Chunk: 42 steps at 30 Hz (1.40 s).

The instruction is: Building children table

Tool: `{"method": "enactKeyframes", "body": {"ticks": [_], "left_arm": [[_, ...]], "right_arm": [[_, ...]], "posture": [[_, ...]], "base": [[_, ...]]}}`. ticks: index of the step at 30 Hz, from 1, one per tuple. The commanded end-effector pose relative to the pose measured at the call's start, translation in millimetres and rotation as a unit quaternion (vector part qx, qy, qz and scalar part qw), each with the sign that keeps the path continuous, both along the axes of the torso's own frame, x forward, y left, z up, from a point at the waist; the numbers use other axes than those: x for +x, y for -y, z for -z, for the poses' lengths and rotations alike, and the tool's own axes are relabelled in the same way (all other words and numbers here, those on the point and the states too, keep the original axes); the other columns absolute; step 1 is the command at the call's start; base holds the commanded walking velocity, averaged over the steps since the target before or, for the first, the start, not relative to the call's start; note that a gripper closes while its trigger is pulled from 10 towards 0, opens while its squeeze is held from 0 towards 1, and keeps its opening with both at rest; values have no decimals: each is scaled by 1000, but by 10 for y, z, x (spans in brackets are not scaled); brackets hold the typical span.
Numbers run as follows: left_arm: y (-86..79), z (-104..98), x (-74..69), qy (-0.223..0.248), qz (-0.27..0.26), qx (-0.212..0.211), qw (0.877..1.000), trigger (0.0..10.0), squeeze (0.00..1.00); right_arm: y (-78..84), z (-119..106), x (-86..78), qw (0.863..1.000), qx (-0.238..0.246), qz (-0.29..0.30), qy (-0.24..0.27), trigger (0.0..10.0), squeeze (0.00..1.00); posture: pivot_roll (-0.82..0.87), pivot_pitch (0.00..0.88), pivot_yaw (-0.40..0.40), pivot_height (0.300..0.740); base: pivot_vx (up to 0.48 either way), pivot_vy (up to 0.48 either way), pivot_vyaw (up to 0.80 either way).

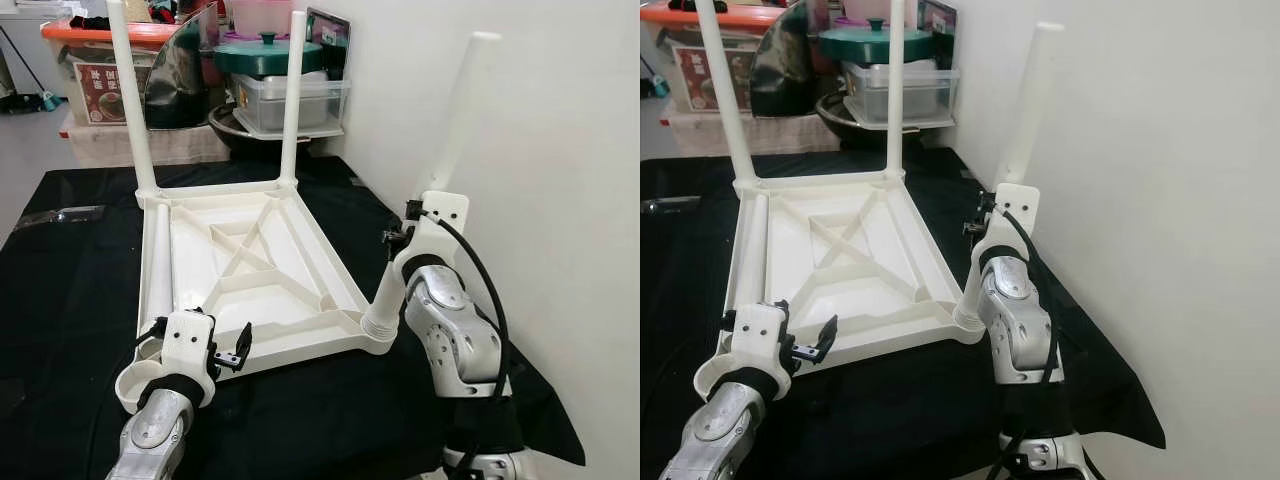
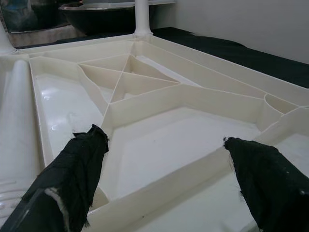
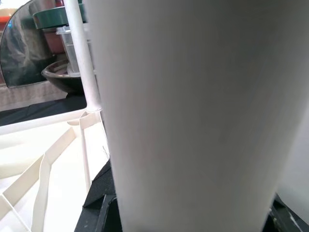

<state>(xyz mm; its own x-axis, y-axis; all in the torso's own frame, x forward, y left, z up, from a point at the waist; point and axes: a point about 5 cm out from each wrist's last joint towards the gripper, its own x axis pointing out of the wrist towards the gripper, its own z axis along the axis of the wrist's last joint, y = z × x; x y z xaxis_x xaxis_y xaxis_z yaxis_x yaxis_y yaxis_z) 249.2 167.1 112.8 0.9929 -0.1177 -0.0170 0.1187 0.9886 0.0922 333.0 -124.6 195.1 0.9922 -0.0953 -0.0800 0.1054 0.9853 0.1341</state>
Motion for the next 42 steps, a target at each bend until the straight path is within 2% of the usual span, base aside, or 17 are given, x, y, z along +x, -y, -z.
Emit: {"method": "enactKeyframes", "body": {"ticks": [1,21,22,42], "left_arm": [[-12,12,17,-4,2,10,1000,10000,0],[6,24,27,-4,7,14,1000,10000,0],[6,23,27,-4,7,14,1000,10000,0],[17,29,41,-5,12,16,1000,10000,0]], "right_arm": [[172,504,-80,991,12,39,-129,10000,0],[169,354,-75,993,23,31,-112,10000,4],[168,341,-75,993,24,31,-110,10000,59],[111,172,-69,997,19,12,-74,10000,51]], "posture": [[52,0,-46,740],[51,0,-47,740],[51,0,-47,740],[48,0,-43,740]], "base": [[0,0,0],[0,0,0],[0,0,0],[0,0,0]]}}
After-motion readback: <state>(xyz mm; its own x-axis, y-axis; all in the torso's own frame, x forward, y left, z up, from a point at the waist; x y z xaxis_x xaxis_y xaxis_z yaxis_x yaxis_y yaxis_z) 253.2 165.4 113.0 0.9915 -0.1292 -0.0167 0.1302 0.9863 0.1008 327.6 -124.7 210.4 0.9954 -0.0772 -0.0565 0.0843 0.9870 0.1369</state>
